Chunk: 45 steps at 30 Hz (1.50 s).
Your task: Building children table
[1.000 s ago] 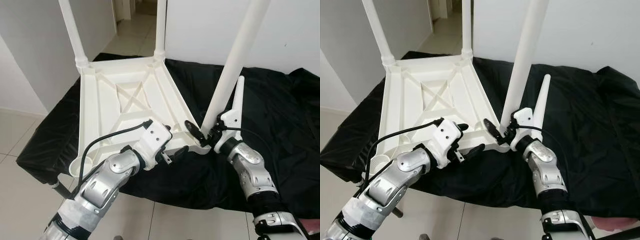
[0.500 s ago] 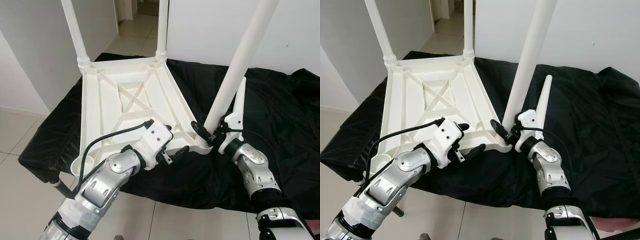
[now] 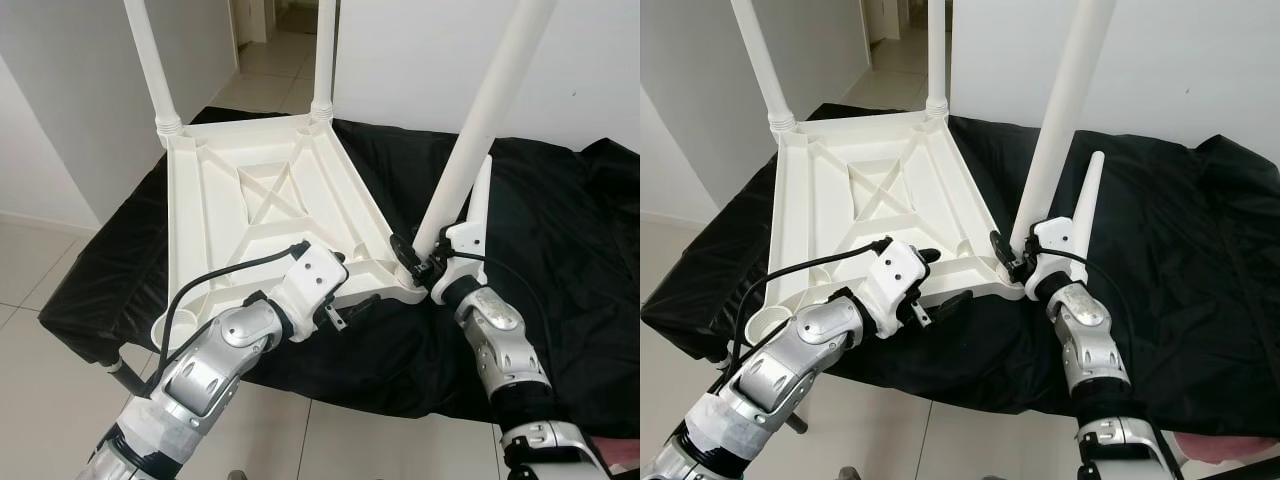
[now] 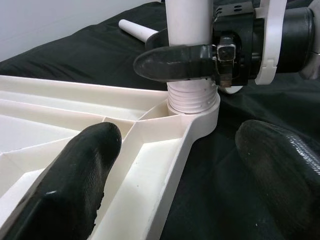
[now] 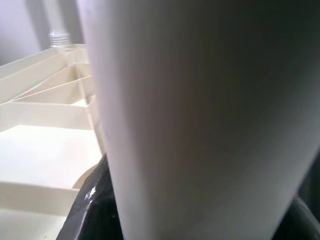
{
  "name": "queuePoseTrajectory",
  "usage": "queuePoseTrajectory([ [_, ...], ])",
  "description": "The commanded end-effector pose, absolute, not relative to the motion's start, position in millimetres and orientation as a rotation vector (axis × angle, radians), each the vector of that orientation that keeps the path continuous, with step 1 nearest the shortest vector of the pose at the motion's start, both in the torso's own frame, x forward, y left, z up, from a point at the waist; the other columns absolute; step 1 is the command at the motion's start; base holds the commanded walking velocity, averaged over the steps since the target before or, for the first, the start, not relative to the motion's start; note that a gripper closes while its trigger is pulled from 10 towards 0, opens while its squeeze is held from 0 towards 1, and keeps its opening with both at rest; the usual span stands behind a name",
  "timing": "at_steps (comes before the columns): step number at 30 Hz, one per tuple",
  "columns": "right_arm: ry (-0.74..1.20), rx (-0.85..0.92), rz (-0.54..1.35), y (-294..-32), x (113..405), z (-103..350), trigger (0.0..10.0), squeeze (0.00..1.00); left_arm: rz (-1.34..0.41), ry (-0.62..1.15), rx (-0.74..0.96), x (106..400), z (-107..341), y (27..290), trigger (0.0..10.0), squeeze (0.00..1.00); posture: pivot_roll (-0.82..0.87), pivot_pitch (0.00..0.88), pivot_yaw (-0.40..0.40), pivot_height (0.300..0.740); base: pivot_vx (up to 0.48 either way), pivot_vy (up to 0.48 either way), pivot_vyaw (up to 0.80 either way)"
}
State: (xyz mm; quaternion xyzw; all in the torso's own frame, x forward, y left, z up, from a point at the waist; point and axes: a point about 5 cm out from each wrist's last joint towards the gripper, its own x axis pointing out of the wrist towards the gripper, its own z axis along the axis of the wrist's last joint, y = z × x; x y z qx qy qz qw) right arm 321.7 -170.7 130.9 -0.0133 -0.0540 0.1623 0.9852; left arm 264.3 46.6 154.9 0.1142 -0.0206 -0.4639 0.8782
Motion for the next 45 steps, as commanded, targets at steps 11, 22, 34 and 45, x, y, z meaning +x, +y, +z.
queuePoseTrajectory([
  [11, 0.0, 0.115, 0.014, -146, 294, 112, 10.0, 0.0, -1.061, -0.033, 0.266, 259, 151, 46, 10.0, 0.0, -0.06, 0.0, -0.028, 0.74, 0.0, 0.0, 0.0],
  [22, 0.021, 0.158, -0.102, -125, 279, 116, 10.0, 0.0, -1.063, -0.04, 0.267, 260, 150, 44, 10.0, 0.0, -0.07, 0.0, -0.032, 0.74, 0.0, 0.0, 0.0],
  [34, -0.119, 0.111, 0.056, -144, 272, 133, 10.0, 1.0, -1.079, -0.032, 0.273, 259, 145, 44, 10.0, 0.0, -0.08, 0.0, -0.03, 0.74, 0.0, 0.0, 0.0],
  [45, -0.196, 0.058, 0.311, -171, 268, 137, 10.0, 0.0, -1.06, -0.008, 0.268, 262, 144, 45, 10.0, 0.0, -0.08, 0.0, -0.029, 0.74, 0.0, 0.0, 0.0],
])
